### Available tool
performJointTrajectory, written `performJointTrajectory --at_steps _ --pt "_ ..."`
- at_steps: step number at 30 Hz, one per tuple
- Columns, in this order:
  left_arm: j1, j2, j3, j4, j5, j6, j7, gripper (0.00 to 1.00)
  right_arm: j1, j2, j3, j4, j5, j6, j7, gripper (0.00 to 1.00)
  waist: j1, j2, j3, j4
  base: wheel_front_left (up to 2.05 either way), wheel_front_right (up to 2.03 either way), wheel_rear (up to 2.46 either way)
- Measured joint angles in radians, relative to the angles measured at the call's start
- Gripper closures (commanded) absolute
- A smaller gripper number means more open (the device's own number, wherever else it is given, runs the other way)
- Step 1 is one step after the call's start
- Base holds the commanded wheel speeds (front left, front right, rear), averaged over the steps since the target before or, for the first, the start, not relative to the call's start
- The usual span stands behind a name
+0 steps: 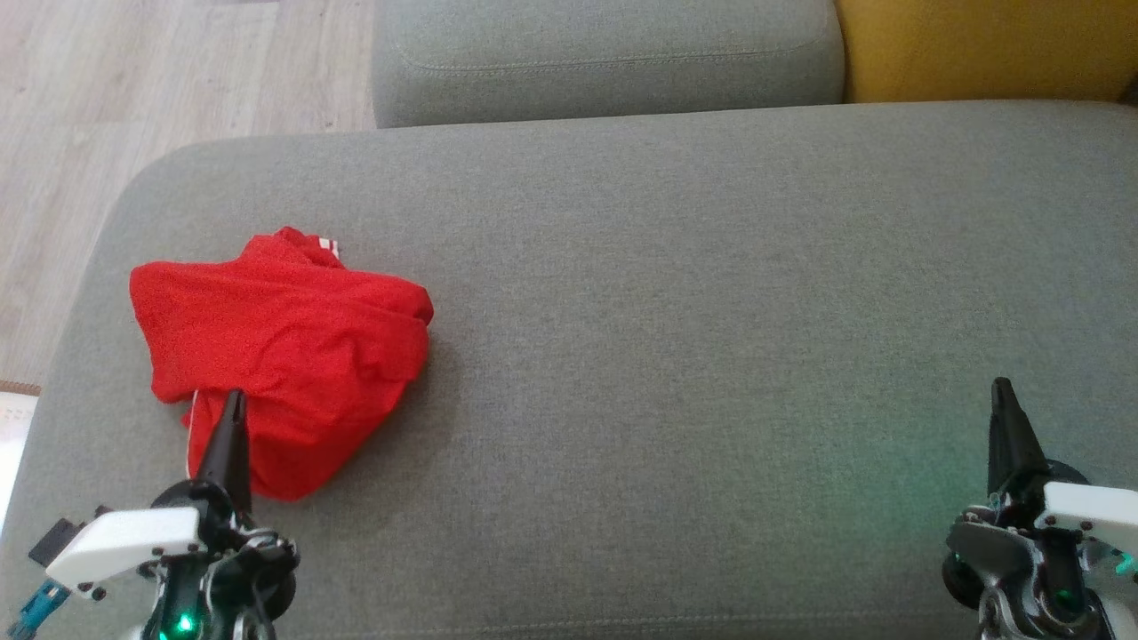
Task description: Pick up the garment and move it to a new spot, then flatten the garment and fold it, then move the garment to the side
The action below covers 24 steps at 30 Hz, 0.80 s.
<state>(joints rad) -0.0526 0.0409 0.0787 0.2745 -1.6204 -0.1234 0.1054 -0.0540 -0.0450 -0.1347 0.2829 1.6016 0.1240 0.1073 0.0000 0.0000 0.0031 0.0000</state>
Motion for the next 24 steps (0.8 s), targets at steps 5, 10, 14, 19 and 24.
performJointTrajectory --at_steps 5,10,14,19,24 --pt "0.0 0.0 0.0 0.0 0.0 0.0 0.0 1.0 0.0 0.0 0.0 0.0 0.0 0.0 0.0 1.0 0.0 0.0 0.0 0.0 0.0 0.0 0.0" --pt "0.0 0.0 0.0 0.0 0.0 0.0 0.0 1.0 0.0 0.0 0.0 0.0 0.0 0.0 0.0 1.0 0.0 0.0 0.0 0.0 0.0 0.0 0.0" --pt "0.006 -0.002 -0.002 0.02 -0.001 0.001 -0.002 0.0 0.007 0.001 0.001 0.018 0.0 0.0 0.0 0.0 0.0 0.0 0.0 0.0 0.0 0.0 0.0" --pt "0.072 -0.014 -0.006 0.075 -0.001 0.002 -0.003 0.0 0.059 0.007 0.005 0.072 0.0 -0.001 -0.003 0.0 0.0 0.0 0.0 0.0 0.0 0.0 0.0" --pt "0.068 -0.014 -0.009 0.06 0.0 0.002 -0.021 0.0 0.06 0.007 0.017 0.064 -0.005 -0.001 -0.017 0.0 0.0 0.0 -0.002 -0.001 0.0 0.0 0.0"
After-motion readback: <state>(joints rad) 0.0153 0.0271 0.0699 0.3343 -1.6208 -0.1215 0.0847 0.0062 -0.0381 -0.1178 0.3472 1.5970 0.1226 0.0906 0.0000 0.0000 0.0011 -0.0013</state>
